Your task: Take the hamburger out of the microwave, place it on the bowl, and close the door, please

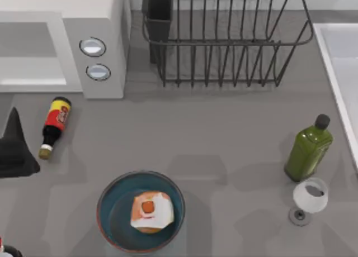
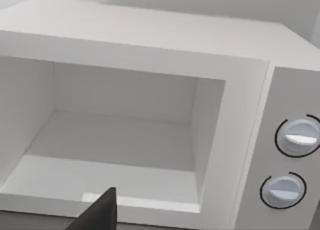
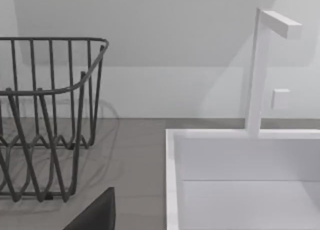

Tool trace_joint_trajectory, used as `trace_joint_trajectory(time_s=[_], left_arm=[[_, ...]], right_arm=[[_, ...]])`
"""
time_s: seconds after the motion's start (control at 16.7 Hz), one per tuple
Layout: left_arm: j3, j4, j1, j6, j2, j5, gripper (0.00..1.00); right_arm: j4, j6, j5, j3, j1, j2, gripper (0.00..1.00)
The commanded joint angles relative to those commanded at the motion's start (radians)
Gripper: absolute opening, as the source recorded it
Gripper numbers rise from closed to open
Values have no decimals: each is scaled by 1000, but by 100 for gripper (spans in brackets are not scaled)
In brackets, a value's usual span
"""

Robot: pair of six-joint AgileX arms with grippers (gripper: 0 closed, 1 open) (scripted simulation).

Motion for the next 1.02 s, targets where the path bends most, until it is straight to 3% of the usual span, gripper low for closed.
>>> trace_joint_trajectory(time_s=[0.18,0.36,0.72,1.02], left_arm=[[-47,-118,137,63,-196,136,100],[-75,-190,220,102,-301,219,100],[-80,-203,235,109,-319,234,100],[-80,-203,235,109,-319,234,62]], right_arm=[[0,0,0,0,0,0,100],[0,0,0,0,0,0,100],[0,0,0,0,0,0,100],[0,0,0,0,0,0,100]])
